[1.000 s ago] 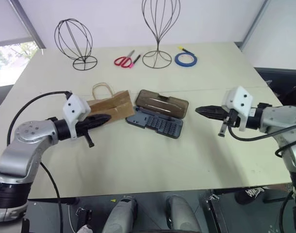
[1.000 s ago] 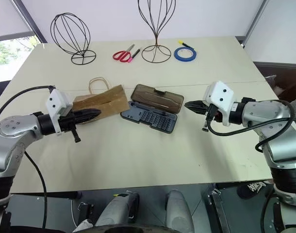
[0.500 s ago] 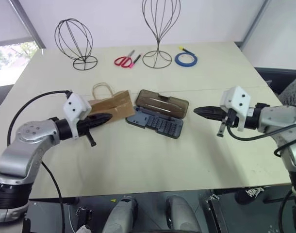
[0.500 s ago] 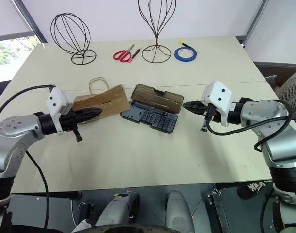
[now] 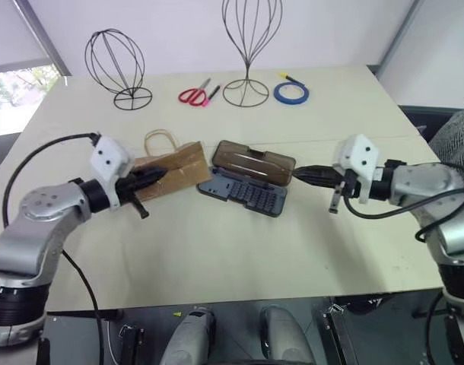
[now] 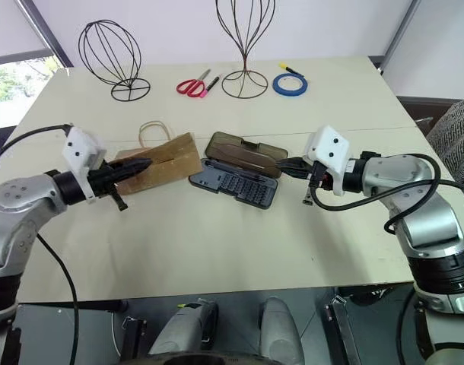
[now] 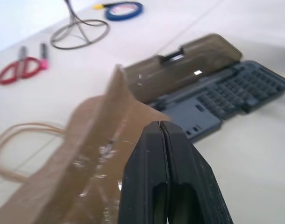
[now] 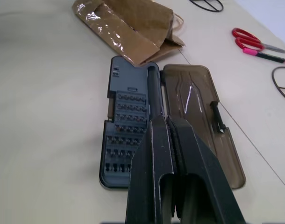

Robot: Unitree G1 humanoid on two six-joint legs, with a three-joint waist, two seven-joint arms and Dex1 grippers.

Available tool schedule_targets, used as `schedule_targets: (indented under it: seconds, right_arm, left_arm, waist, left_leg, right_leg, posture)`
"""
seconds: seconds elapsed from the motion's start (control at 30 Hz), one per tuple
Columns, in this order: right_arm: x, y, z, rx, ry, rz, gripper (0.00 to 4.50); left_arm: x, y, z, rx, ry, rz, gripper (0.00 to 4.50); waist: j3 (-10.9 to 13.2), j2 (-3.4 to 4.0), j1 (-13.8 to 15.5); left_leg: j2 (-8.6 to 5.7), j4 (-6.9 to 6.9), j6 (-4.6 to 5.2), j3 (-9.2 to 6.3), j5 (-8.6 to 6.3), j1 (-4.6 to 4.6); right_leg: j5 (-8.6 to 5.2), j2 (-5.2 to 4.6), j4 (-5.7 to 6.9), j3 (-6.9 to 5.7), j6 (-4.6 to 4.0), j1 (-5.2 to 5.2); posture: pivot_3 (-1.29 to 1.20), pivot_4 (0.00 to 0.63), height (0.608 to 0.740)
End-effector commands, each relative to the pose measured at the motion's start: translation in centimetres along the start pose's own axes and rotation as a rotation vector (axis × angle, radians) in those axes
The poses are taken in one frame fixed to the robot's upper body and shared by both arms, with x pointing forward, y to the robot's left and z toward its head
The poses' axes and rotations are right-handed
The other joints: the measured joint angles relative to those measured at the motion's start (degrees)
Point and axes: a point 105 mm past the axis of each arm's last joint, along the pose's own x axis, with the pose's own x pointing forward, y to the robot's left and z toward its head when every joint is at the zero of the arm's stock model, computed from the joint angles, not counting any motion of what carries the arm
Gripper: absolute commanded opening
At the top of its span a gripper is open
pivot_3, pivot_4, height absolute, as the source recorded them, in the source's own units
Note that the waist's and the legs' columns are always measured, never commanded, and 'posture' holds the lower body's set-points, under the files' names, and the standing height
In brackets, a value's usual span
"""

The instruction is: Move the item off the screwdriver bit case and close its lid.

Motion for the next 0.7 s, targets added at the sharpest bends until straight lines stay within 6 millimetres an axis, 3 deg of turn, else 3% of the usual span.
schedule_targets:
  seconds: [0.03, 0.2, 0.33, 0.43, 0.6, 0.7]
  right_arm:
    - [0.5, -0.5, 1.4, -0.052, -0.054, -0.018, 0.0]
    - [2.0, 0.6, 1.9, -0.031, -0.11, -0.015, 0.0]
    - [2.7, 1.6, 2.0, -0.024, -0.127, -0.024, 0.0]
    - [3.1, 2.2, 2.4, -0.005, -0.155, -0.037, 0.0]
    - [3.5, 3.0, 2.1, 0.006, -0.154, -0.062, 0.0]
    - [3.2, 3.4, 2.7, 0.018, -0.172, -0.087, 0.0]
  left_arm:
    - [-1.6, 2.4, 1.2, 0.053, 0.0, 0.075, 1.78]
    - [-2.9, 5.1, 0.9, 0.085, 0.041, 0.12, 4.37]
    - [-2.8, 7.7, 0.7, 0.041, 0.034, 0.133, 4.45]
    - [-2.2, 9.6, -0.6, 0.005, 0.063, 0.129, 4.45]
    - [-0.1, 10.6, -3.1, -0.017, 0.126, 0.084, 4.45]
    - [1.6, 10.0, -2.7, -0.009, 0.114, 0.009, 4.45]
  waist:
    - [0.0, -0.01, -0.1]
    - [0.0, 0.02, 0.0]
    - [0.0, -0.01, 0.2]
    - [0.0, -0.01, 0.0]
    - [0.0, -0.03, -0.1]
    - [0.1, -0.08, -0.2]
  left_leg:
    - [0.0, 0.0, 0.0, 0.0, 0.0, 0.0]
    - [0.0, -0.03, 0.0, 0.01, 0.0, -0.01]
    - [-0.04, 0.01, -0.01, -0.04, 0.0, -0.05]
    - [-0.06, 0.01, -0.01, -0.03, 0.0, -0.05]
    - [-0.08, 0.01, -0.01, 0.01, 0.01, -0.05]
    - [-0.08, 0.02, -0.01, 0.03, 0.01, -0.08]
  right_leg:
    - [0.0, 0.0, 0.01, 0.0, 0.0, 0.0]
    - [0.0, 0.01, 0.03, 0.01, 0.0, -0.07]
    - [0.01, -0.01, 0.03, -0.02, 0.0, -0.06]
    - [0.01, -0.01, 0.04, -0.03, 0.01, -0.07]
    - [0.03, 0.0, 0.11, -0.02, 0.04, -0.12]
    - [0.05, 0.0, 0.12, -0.01, 0.07, -0.16]
  posture:
    - [0.0, 0.15, 0.74]
    - [0.0, 0.15, 0.74]
    - [0.0, 0.15, 0.74]
    - [0.0, 0.15, 0.74]
    - [0.0, 0.15, 0.74]
    - [0.0, 0.15, 0.74]
